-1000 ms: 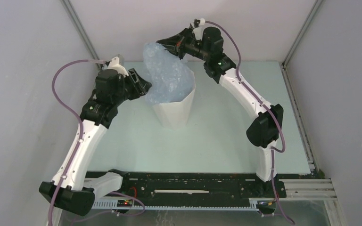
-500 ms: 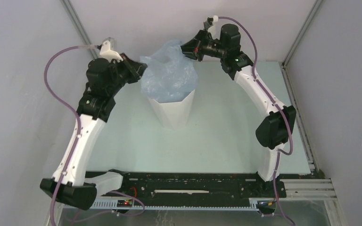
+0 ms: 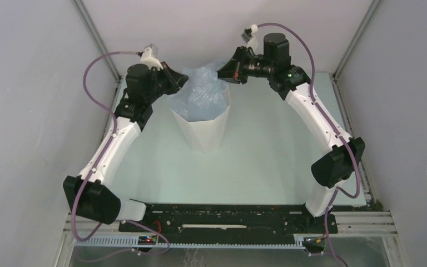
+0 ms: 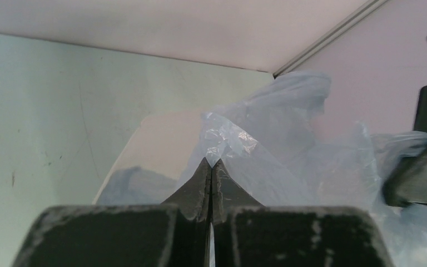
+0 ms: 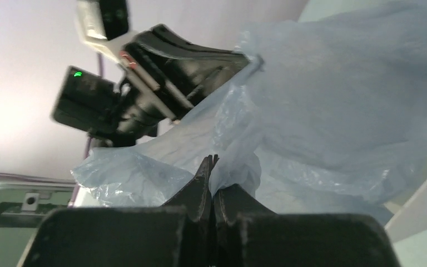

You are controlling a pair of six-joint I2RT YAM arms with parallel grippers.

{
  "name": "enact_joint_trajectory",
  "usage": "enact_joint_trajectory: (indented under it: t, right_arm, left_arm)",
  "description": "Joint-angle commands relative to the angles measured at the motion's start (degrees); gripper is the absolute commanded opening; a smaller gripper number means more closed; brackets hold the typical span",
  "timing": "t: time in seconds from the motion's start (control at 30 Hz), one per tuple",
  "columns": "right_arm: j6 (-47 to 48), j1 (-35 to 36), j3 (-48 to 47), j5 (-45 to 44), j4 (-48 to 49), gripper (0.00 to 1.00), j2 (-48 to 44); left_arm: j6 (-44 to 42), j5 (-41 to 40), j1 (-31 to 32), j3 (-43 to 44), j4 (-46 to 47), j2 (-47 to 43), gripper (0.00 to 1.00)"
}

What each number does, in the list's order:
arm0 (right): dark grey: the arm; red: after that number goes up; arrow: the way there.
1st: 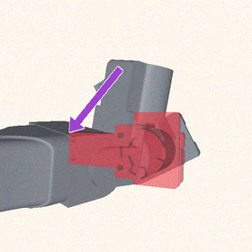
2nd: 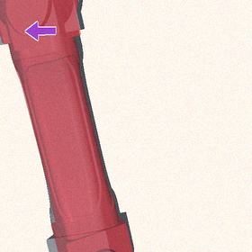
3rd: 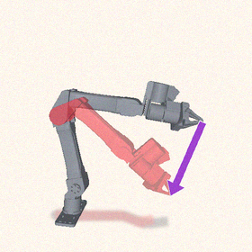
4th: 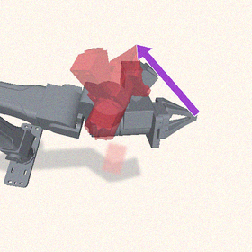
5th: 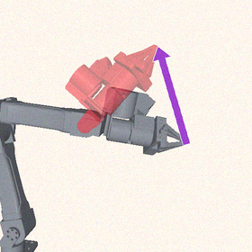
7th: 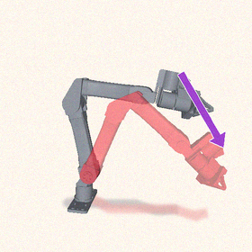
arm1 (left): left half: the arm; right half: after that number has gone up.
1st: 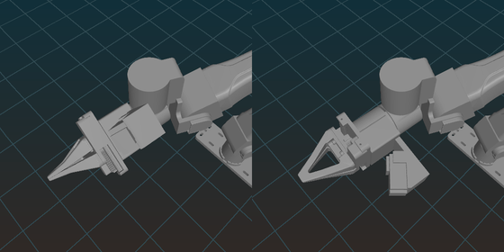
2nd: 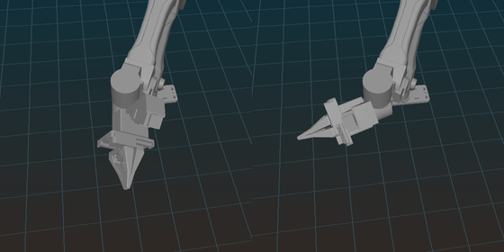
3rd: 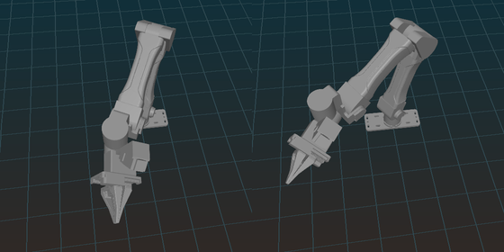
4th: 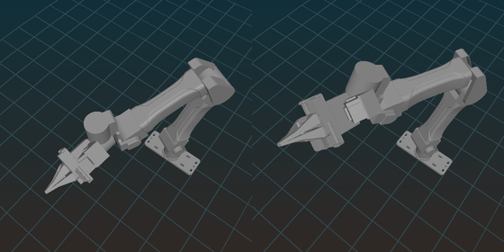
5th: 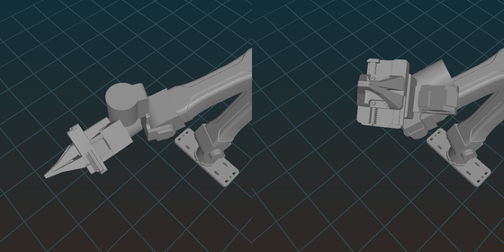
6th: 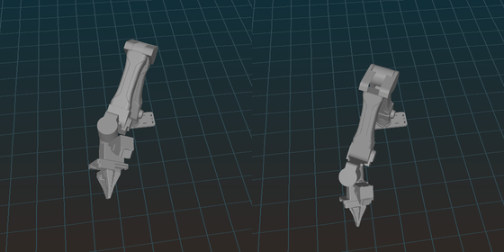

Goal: Put the trash bags into the trash bin

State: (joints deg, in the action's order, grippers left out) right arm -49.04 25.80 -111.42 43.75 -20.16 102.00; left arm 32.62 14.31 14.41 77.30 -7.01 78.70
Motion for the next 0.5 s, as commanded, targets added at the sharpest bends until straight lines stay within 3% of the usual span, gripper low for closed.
enact_joint_trajectory:
  t: [0.0, 0.1, 0.17, 0.33, 0.47]
  right_arm:
    - [13.41, 3.02, -3.72, -5.73, -13.49, 0.0, -0.74]
    - [16.11, 2.4, -8.9, -7.21, -18.87, 0.0, 0.95]
    - [16.26, 1.22, -14.66, -7.07, -24.79, 0.06, 2.4]
    - [10.17, -2.81, -20.13, -3.92, -34.6, 0.47, 0.88]
    - [2.88, -3.42, -14.59, -5.48, -33.91, 0.67, -5.56]
  left_arm:
    - [1.2, -2.17, -1.21, -3.25, 1.83, -8.99, 0.01]
    - [3.93, -1.62, -1.67, -4.32, 1.91, -10.19, 0.0]
    - [5.82, -0.91, -1.82, -4.98, 3.32, -10.08, 0.0]
    - [8.36, 1.42, -1.93, -5.75, 6.7, -10.43, 0.0]
    - [8.76, 4.09, -1.93, -5.69, 10.76, -11.05, 0.0]
